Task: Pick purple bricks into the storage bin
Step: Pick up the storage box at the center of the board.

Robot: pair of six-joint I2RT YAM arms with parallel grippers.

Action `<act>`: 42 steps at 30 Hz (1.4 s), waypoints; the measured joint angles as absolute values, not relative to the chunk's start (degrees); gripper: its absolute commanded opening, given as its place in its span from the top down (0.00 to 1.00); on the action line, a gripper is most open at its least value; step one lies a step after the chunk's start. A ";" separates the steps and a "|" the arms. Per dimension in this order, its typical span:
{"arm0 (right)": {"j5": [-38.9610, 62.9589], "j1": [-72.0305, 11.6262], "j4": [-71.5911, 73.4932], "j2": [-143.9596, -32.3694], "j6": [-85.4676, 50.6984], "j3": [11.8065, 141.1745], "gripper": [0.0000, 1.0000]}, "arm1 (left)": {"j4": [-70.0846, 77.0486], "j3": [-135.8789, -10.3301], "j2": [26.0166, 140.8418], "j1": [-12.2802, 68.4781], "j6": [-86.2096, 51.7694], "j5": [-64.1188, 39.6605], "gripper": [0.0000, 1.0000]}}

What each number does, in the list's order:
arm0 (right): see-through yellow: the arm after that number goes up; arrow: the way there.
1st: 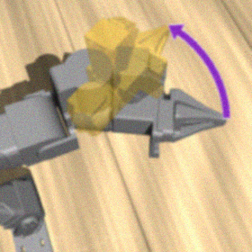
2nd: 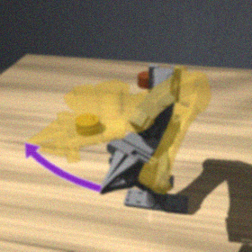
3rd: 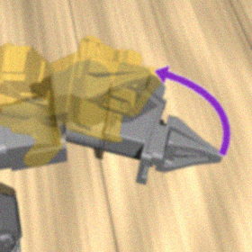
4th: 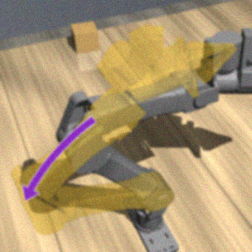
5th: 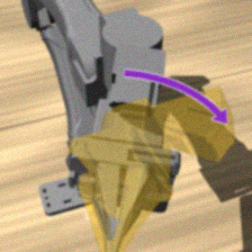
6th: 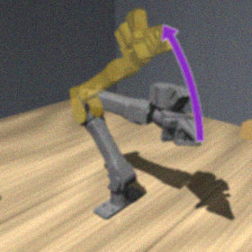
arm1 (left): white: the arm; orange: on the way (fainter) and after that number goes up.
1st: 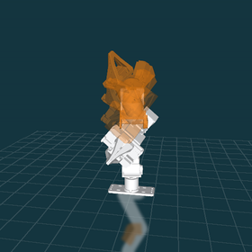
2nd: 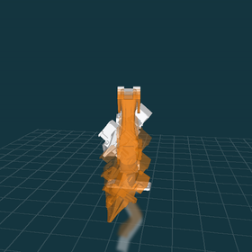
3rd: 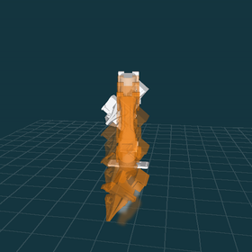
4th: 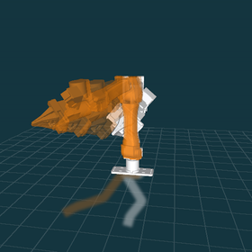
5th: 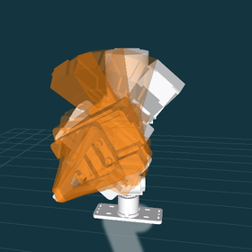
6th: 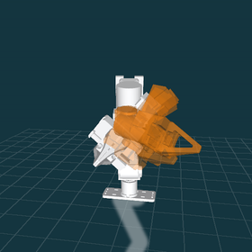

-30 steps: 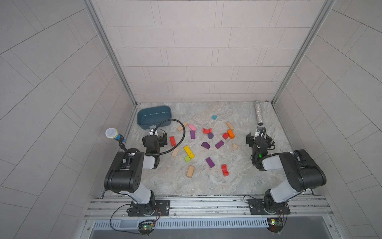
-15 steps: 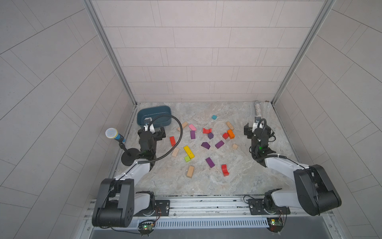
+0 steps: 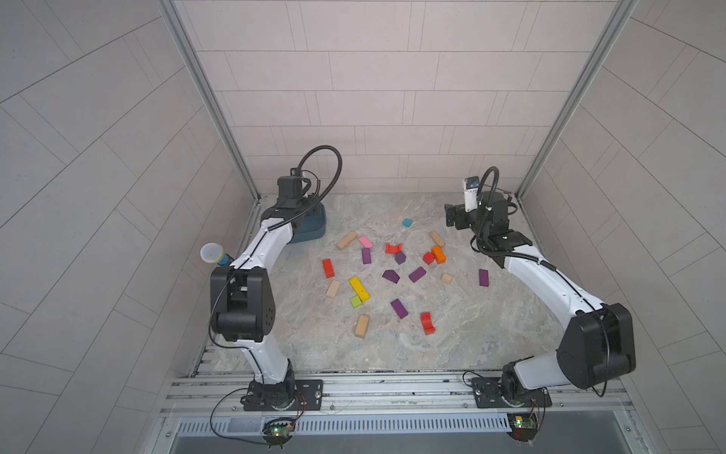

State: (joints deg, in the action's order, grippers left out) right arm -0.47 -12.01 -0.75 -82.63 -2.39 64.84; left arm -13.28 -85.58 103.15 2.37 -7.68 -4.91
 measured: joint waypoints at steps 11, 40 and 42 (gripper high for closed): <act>2.13 -12.01 -2.85 -82.11 -1.96 57.10 0.00 | -26.13 -97.41 115.96 4.25 -8.16 -5.15 0.36; 4.71 -12.01 -0.67 -83.90 -1.74 53.58 0.00 | -41.17 -124.20 139.79 5.41 -10.17 -3.22 0.65; 5.45 -12.01 -0.69 -84.05 -1.52 53.60 0.00 | -41.43 -124.22 139.92 5.41 -10.41 -3.51 0.68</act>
State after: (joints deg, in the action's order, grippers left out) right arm 5.45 -12.01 -0.69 -84.05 -1.52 53.60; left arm -41.43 -124.22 139.92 5.41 -10.41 -3.51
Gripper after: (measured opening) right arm 0.998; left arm 0.342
